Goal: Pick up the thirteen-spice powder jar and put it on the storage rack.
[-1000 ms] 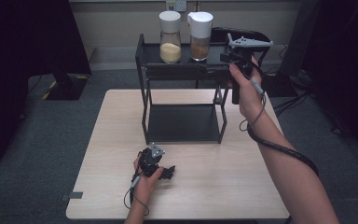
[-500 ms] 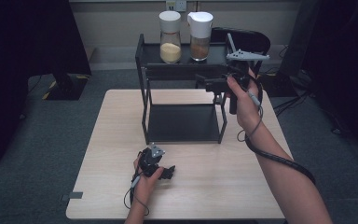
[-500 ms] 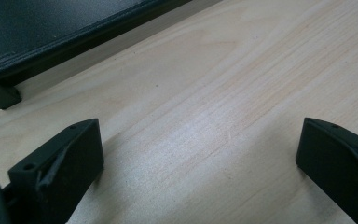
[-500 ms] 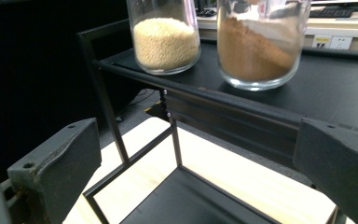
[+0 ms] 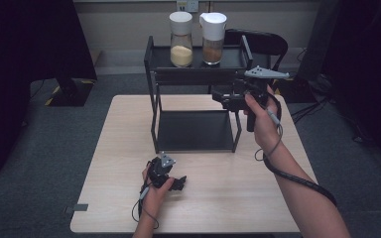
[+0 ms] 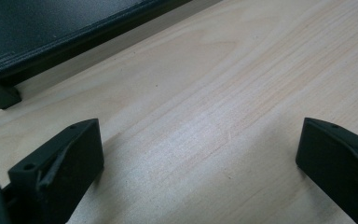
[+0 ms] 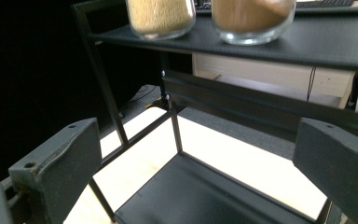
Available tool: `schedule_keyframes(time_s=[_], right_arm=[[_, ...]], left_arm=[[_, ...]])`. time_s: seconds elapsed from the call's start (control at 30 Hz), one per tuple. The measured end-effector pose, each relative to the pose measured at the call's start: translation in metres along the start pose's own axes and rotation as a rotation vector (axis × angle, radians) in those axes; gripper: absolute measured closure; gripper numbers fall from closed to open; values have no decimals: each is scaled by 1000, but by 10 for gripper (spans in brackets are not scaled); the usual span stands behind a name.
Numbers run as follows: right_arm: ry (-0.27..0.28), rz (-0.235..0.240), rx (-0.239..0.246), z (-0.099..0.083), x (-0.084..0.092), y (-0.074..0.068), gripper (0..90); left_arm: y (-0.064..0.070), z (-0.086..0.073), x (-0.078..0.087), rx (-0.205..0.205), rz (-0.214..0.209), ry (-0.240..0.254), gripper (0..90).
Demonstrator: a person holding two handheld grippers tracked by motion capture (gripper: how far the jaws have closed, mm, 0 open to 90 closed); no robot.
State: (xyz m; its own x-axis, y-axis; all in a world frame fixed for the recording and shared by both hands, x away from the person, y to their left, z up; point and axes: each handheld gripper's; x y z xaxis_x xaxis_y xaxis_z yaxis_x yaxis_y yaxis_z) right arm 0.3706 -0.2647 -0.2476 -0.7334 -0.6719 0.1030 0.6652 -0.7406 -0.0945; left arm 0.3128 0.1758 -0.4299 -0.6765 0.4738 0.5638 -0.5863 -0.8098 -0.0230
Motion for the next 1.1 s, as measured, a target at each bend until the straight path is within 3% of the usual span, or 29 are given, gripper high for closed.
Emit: schedule_keyframes(time_s=[1.1], right_arm=[[-53,-39,-44,-74,35,24,7]], left_arm=[[0,0,0,2,1,2,0]])
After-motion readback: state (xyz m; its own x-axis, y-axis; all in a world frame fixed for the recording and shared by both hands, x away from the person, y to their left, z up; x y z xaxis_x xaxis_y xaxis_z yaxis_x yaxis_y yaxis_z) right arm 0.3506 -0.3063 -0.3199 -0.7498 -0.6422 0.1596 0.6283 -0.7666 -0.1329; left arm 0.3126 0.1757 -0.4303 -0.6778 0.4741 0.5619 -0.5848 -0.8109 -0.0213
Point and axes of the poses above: each handheld gripper's, and its own axes: x roughly backward along the jaws, z roughly out of its top, y roughly to its right, and after that the axes turned 7 degrees about y, right-handed
